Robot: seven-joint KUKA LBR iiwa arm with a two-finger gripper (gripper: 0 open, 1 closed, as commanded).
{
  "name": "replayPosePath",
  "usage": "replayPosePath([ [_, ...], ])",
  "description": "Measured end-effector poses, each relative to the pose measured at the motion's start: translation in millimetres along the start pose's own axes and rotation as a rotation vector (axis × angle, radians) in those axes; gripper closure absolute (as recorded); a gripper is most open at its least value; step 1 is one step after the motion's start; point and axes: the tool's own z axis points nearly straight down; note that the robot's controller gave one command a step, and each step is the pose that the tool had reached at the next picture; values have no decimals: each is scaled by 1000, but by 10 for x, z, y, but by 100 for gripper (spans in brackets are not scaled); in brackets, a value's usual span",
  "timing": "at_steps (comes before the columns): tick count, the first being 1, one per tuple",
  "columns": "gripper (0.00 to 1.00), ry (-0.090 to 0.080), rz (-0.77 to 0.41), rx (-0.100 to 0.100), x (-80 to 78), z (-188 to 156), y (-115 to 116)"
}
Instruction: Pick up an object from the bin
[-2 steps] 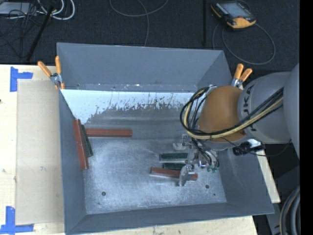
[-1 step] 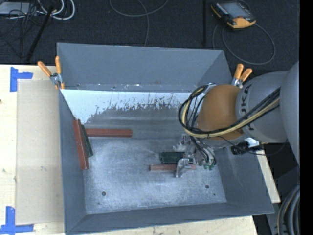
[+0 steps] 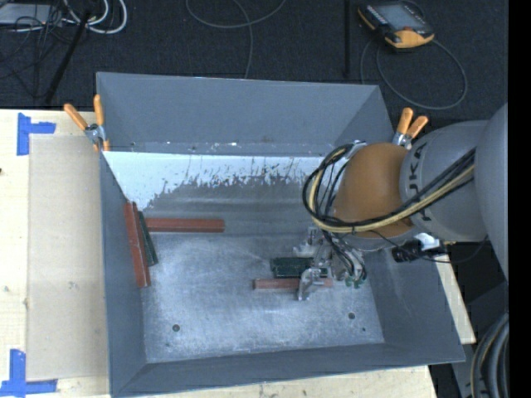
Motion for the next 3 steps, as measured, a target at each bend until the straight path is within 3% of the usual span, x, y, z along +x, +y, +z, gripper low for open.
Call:
replayPosePath([
  [2, 100, 11, 0, 0, 8, -81, 1],
  [3, 100, 26, -1, 0, 30, -249, 3],
])
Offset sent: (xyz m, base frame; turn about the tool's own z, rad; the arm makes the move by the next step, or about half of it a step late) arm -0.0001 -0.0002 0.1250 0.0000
